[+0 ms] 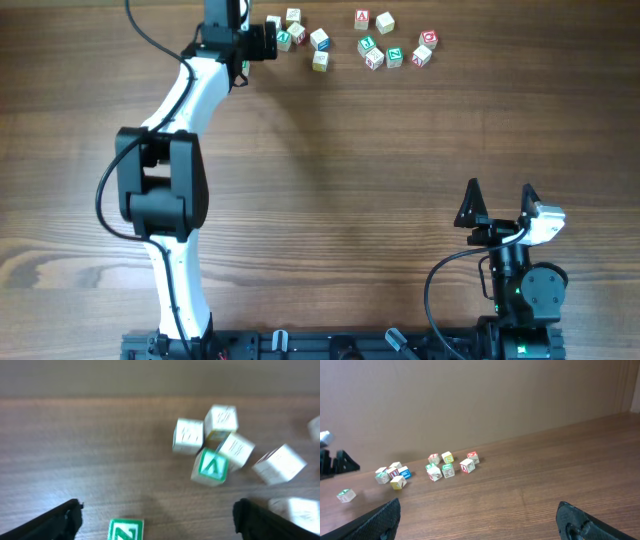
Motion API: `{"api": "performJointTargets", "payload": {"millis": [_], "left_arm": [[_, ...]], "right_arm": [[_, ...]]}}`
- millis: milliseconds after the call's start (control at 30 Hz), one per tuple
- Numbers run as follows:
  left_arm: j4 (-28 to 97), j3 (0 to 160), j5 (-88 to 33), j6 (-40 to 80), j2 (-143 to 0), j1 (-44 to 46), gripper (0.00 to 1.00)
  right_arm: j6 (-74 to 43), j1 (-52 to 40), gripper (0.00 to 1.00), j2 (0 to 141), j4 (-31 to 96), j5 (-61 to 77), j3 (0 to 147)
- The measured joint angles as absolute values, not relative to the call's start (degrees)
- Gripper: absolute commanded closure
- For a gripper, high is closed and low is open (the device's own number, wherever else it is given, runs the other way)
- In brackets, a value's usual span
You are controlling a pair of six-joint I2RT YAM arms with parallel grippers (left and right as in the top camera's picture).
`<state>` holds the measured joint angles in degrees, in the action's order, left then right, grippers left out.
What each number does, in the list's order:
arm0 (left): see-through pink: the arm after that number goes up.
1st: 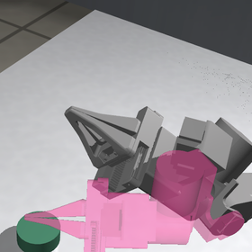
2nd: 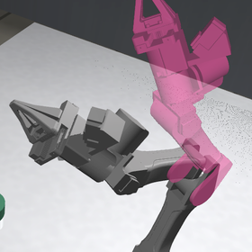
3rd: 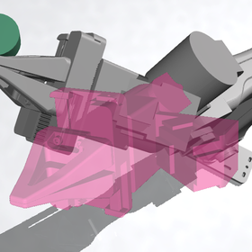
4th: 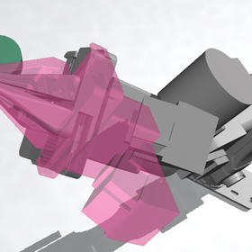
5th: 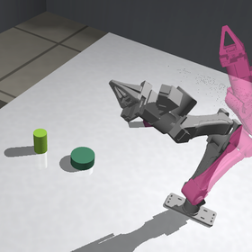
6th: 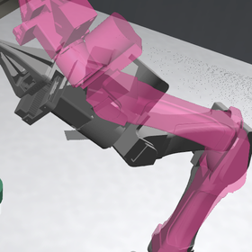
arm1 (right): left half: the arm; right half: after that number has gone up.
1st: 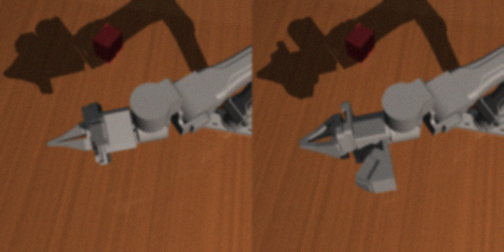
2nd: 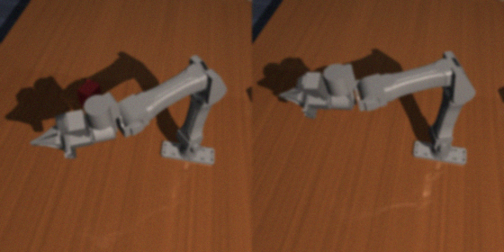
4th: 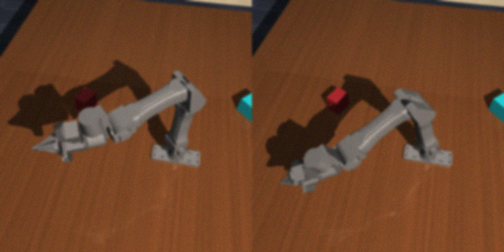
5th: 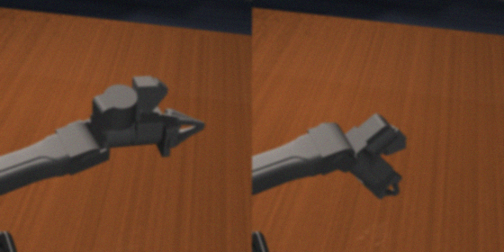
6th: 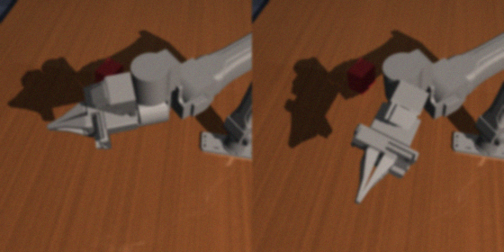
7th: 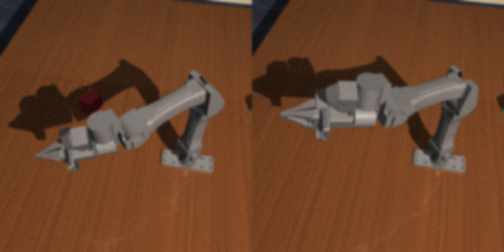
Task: Form a circle
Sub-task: 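Reach the left gripper to the green-letter N block and grasp it, then carry the N block left and set it down on the table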
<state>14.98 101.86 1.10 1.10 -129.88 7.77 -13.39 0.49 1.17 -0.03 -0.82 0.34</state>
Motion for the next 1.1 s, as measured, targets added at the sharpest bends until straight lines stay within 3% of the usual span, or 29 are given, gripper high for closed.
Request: {"api": "performJointTargets", "payload": {"millis": [200,467,533,700,933,1100], "left_arm": [[16.27,101.86,1.28,1.58,-133.80,6.37,0.20],[17.50,102.15,0.99,6.98,-136.97,2.50,0.30],[17.56,102.17,0.54,7.60,-136.97,2.72,0.53],[19.94,102.65,0.54,8.12,-136.97,3.07,0.80],[34.87,103.02,1.89,8.62,-133.14,3.33,0.91],[53.17,102.54,4.47,19.90,-126.28,3.33,0.96]], "right_arm": [[-13.39,0.49,0.00,1.17,-0.03,-0.82,0.34],[-13.39,0.49,0.00,1.17,-0.03,-0.82,0.34],[-13.39,0.49,0.00,1.17,-0.03,-0.82,0.34],[-13.39,0.49,0.00,1.17,-0.03,-0.80,0.34],[-13.39,0.49,0.00,1.17,-0.03,-0.80,0.34],[-13.39,0.49,0.00,1.17,-0.03,-0.82,0.34]]}}
